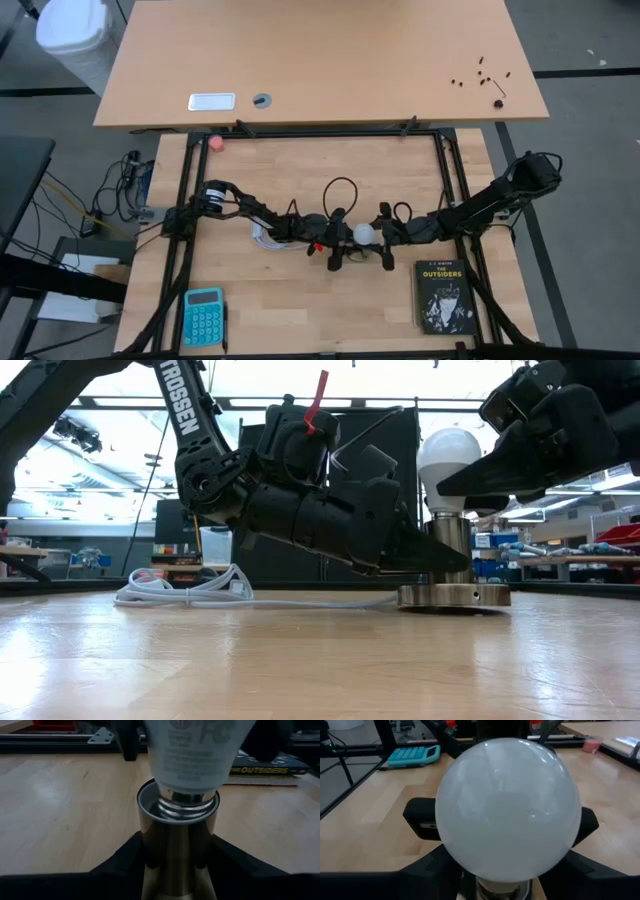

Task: Screw lightbulb
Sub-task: Insert the white lightbulb into the silver lamp

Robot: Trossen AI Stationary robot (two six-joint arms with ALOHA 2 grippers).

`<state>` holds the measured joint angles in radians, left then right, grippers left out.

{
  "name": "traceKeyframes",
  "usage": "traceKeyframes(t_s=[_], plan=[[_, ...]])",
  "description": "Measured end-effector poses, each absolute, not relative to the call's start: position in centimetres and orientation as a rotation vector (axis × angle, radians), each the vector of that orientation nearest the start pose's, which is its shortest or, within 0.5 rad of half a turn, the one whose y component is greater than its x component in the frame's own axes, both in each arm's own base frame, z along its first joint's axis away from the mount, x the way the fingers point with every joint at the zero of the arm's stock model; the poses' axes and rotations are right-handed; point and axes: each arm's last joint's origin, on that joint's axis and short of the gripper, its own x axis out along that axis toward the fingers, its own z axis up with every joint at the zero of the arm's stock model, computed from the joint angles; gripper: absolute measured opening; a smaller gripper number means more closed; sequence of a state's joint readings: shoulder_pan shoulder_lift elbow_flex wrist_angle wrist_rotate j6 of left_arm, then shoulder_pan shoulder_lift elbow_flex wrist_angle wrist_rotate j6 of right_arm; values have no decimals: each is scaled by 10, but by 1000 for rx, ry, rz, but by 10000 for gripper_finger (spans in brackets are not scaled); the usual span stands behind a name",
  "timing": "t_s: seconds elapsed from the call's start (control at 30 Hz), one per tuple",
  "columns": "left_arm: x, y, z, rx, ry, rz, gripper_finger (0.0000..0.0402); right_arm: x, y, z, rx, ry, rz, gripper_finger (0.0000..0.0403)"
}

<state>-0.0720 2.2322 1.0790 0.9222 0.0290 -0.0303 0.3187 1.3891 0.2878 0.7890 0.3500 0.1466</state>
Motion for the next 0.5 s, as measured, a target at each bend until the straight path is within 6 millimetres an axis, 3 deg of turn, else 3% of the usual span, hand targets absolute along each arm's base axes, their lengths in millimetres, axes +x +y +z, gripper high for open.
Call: traceKeyframes(t_s=[0.5], plan=[[429,-27,90,-31,228,62,171,217,58,138,101,322,-184,229]])
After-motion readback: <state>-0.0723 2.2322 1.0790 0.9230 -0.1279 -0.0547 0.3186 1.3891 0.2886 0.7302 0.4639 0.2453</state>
